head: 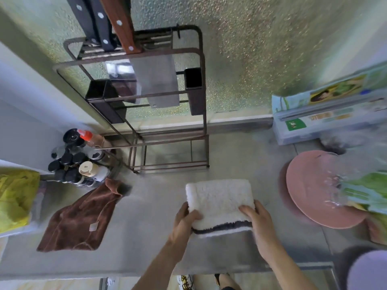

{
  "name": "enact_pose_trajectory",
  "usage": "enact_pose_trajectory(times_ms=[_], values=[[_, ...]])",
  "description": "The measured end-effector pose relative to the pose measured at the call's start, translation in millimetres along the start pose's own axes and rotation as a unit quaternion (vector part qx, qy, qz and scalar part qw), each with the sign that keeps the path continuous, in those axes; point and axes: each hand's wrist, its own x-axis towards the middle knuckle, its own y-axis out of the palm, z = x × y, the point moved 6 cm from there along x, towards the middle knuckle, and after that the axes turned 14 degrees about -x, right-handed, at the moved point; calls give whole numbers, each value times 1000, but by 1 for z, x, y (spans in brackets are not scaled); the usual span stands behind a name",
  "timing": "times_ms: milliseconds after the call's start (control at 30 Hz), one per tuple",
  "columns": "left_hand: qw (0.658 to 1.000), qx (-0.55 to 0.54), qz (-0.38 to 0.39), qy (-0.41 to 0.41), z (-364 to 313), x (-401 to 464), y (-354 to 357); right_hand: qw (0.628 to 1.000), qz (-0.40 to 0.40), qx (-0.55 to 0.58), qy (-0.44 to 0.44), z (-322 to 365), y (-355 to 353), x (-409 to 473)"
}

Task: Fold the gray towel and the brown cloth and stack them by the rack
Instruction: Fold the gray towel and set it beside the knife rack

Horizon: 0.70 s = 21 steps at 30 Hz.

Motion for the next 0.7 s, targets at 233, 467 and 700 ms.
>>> enact_pose_trajectory(times_ms=[233,467,700], values=[[973,164,9,160,-56,76,134,995,-89,44,-22,63,-80,112],[888,384,-115,228,-100,135,154,995,-45,-34,-88,110,-52,184],[687,605,-98,390,-99,146,181,909,-187,-319,-194,123,-46,189]])
